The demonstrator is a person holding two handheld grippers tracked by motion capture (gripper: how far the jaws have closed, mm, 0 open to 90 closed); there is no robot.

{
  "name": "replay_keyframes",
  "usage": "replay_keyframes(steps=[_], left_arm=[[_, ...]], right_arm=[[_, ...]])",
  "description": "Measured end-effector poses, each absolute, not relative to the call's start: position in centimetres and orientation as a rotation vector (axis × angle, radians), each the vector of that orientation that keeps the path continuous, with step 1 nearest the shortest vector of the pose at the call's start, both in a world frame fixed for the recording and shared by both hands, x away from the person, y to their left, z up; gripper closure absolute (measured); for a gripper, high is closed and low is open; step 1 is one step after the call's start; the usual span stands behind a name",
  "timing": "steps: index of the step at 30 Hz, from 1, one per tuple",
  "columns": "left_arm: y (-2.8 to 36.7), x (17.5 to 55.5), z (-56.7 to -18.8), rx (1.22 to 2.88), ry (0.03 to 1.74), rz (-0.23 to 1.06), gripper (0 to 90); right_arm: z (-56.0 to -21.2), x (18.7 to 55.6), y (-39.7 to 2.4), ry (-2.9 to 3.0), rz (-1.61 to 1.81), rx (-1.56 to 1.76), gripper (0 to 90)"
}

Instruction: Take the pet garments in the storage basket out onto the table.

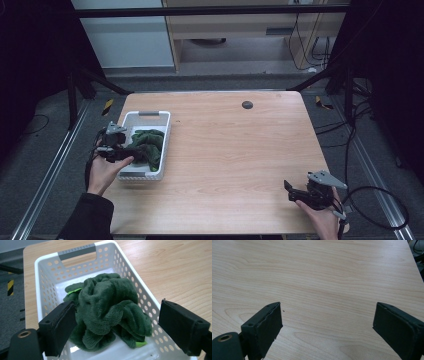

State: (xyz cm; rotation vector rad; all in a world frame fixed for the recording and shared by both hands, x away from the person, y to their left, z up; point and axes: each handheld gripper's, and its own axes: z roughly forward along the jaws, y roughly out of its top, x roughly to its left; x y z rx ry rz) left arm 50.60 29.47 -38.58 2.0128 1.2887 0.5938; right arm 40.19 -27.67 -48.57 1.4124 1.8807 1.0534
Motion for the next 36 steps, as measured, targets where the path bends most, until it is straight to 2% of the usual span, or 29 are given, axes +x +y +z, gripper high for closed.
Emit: replay_keyframes(steps=[36], left_arm=[[28.4, 54.0, -39.7, 2.135, 1.331, 0.537, 11.6]], right_arm=[[-48.8, 40.4, -27.5, 1.906, 1.051, 1.420, 7.4]])
